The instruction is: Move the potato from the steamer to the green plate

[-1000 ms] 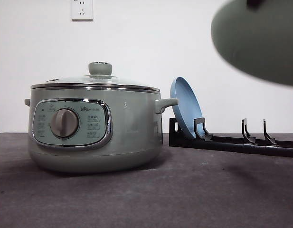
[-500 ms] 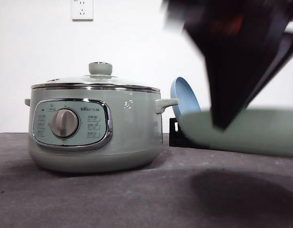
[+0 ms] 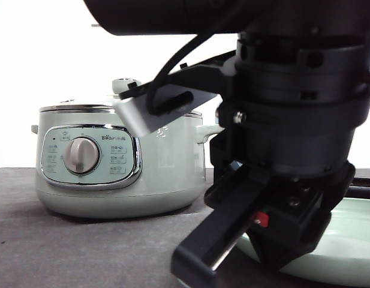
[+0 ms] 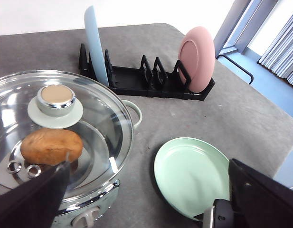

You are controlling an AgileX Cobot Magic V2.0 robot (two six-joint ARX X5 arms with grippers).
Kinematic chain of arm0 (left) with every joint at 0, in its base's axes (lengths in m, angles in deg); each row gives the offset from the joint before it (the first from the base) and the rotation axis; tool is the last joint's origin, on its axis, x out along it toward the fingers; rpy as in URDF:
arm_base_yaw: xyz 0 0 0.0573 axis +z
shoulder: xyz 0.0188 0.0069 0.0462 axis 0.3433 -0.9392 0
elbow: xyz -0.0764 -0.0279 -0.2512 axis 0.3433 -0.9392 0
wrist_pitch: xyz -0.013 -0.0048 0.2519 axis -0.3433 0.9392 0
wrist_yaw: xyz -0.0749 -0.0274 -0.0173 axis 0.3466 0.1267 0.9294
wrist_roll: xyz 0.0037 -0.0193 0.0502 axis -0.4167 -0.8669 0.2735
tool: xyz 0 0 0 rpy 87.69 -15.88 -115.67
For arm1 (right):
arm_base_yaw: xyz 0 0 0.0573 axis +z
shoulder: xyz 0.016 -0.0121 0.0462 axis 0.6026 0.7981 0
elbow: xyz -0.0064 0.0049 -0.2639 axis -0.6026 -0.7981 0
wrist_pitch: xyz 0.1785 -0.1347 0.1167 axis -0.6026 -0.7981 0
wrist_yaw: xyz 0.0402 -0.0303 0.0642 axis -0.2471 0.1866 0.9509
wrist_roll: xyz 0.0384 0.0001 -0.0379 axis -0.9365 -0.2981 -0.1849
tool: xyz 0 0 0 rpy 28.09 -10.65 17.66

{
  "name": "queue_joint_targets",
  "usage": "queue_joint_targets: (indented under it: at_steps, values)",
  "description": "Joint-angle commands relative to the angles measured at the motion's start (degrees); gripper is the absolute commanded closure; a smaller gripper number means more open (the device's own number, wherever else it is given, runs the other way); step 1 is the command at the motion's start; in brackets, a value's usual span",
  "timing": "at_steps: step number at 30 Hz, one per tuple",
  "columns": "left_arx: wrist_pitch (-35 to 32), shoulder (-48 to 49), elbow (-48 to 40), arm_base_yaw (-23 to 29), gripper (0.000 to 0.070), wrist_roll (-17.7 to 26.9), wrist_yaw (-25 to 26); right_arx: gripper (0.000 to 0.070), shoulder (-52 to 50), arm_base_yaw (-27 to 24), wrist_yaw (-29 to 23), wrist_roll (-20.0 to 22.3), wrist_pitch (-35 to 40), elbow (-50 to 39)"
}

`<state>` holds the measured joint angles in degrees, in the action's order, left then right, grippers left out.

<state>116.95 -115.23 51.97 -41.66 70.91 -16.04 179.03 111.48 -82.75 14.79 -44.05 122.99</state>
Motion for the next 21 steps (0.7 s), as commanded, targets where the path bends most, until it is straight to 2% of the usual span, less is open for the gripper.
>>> queue_joint_targets:
  at_steps: [1,9,11,14,15,17,21]
  values:
    - [-0.3,-0.2,1.3,-0.5,0.0,1.2,0.6,0.0693,1.0,0.4,-0.6,-0.5,1.1,0.3]
    - [-0.3,-0.2,1.3,-1.8,0.0,1.4,0.6,0.0674,1.0,-0.6,-0.6,-0.9,2.9,0.3]
    - [-0.3,-0.2,1.3,-1.9,0.0,1.6,0.5,0.0558,0.8,-0.6,-0.6,-2.3,0.9,0.6]
    - [-0.3,-0.2,1.3,-1.9,0.0,1.7,0.5,0.0273,-0.4,-0.7,-0.6,-4.4,-3.9,1.9]
    - [-0.3,-0.2,1.3,-1.9,0.0,1.9,0.5,0.0223,-1.0,-0.7,-0.6,-4.7,-5.2,2.5]
    - [-0.3,-0.2,1.3,-1.9,0.0,2.0,0.5,0.0165,-3.3,-0.7,-0.4,-4.7,-7.5,3.9]
    - [-0.3,-0.3,1.3,-1.9,0.0,2.9,0.5,0.0156,-10.4,-0.7,2.3,-4.7,-11.2,7.4]
